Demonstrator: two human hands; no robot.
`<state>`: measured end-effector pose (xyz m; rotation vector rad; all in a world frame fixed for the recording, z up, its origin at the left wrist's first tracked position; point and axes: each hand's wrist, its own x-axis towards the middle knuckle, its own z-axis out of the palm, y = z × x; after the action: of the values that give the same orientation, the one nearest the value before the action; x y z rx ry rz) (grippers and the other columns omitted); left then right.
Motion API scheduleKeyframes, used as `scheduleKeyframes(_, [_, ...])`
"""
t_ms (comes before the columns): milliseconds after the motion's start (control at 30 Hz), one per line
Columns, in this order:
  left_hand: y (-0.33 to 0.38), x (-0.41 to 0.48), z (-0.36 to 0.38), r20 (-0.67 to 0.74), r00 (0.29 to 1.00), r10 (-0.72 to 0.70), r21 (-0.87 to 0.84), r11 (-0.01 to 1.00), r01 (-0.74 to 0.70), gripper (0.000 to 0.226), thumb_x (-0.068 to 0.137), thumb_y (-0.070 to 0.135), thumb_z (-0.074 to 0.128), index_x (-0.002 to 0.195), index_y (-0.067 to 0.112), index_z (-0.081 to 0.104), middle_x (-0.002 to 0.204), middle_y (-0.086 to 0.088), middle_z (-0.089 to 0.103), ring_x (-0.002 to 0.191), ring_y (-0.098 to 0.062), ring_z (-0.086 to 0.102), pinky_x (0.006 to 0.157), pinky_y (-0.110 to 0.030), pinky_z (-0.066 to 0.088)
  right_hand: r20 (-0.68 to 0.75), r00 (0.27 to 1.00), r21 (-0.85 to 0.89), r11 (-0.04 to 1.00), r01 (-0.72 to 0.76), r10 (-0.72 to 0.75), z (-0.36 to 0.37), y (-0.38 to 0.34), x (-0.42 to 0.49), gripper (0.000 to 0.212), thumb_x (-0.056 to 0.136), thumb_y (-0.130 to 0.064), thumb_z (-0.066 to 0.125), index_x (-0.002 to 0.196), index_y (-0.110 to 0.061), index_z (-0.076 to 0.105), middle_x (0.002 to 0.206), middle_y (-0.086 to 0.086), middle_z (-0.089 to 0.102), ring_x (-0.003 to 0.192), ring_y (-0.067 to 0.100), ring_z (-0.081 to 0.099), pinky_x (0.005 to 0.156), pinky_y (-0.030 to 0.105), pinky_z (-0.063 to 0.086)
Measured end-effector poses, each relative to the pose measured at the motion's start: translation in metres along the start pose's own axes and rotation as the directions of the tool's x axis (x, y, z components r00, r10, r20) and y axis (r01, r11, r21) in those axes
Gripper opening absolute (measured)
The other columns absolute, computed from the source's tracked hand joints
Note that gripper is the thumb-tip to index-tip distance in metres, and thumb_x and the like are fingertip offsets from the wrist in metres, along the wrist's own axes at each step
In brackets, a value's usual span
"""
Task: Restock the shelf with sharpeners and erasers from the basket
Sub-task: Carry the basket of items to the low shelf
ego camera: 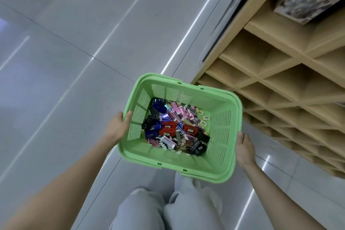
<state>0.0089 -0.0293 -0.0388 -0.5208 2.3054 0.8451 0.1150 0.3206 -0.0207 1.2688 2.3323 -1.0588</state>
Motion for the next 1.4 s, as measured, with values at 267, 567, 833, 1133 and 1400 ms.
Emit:
scheduleKeyframes(267, [-0.028,-0.118,-0.105,-0.22,0.97,-0.107,-0.234,0.971,0.054,0.046,0.103,0.04,0.031,0.101,0.004,0.06,0.087,-0.018,0.062,0.078,-0.029,0.054,0.068,-0.037,0.038,0.103,0.975,-0.037,0.979,0.202,-0.198,-0.053,-0.095,-0.086,0.036,0.102,-0.03,0.032,0.095,-0.003,0.055,0.082,0.006,0.055,0.078,0.025,0.052,0.066,0.033,0.034])
scheduleKeyframes(567, [-0.027,-0.273,-0.266,-0.412,0.862,-0.297,-0.519,0.854,0.046,0.04,0.101,0.038,0.038,0.076,0.01,0.052,0.068,-0.01,0.048,0.065,-0.019,0.044,0.058,-0.035,0.036,0.144,0.863,-0.035,0.869,0.493,-0.484,-0.111,-0.271,-0.216,0.041,0.1,-0.038,0.033,0.077,-0.013,0.054,0.071,0.001,0.057,0.067,0.02,0.051,0.06,0.033,0.036])
scheduleKeyframes(833, [-0.032,-0.353,-0.392,-0.53,0.741,-0.412,-0.675,0.734,-0.075,0.042,0.101,0.032,0.04,0.064,0.012,0.037,0.059,-0.006,0.03,0.058,-0.016,0.027,0.052,-0.032,0.017,0.223,0.683,-0.036,0.694,0.719,-0.695,-0.12,-0.438,-0.313,0.047,0.101,-0.04,0.033,0.069,-0.011,0.05,0.067,0.011,0.054,0.064,0.025,0.046,0.059,0.035,0.033])
scheduleKeyframes(1133, [-0.035,-0.353,-0.501,-0.594,0.635,-0.494,-0.729,0.664,-0.167,0.044,0.1,0.036,0.041,0.061,0.018,0.031,0.057,-0.001,0.028,0.056,-0.019,0.025,0.053,-0.035,0.018,0.183,0.531,-0.005,0.539,0.842,-0.827,-0.094,-0.583,-0.373,0.048,0.1,-0.042,0.036,0.063,-0.011,0.034,0.057,0.004,0.03,0.055,0.019,0.026,0.052,0.035,0.018])
scheduleKeyframes(1400, [-0.027,-0.29,-0.593,-0.615,0.551,-0.564,-0.741,0.653,-0.158,0.048,0.099,0.037,0.045,0.057,0.019,0.028,0.053,0.0,0.024,0.052,-0.018,0.022,0.051,-0.037,0.016,0.235,0.434,0.014,0.449,0.893,-0.87,-0.03,-0.718,-0.365,0.048,0.099,-0.039,0.039,0.062,-0.008,0.038,0.056,0.006,0.033,0.056,0.021,0.028,0.051,0.036,0.02])
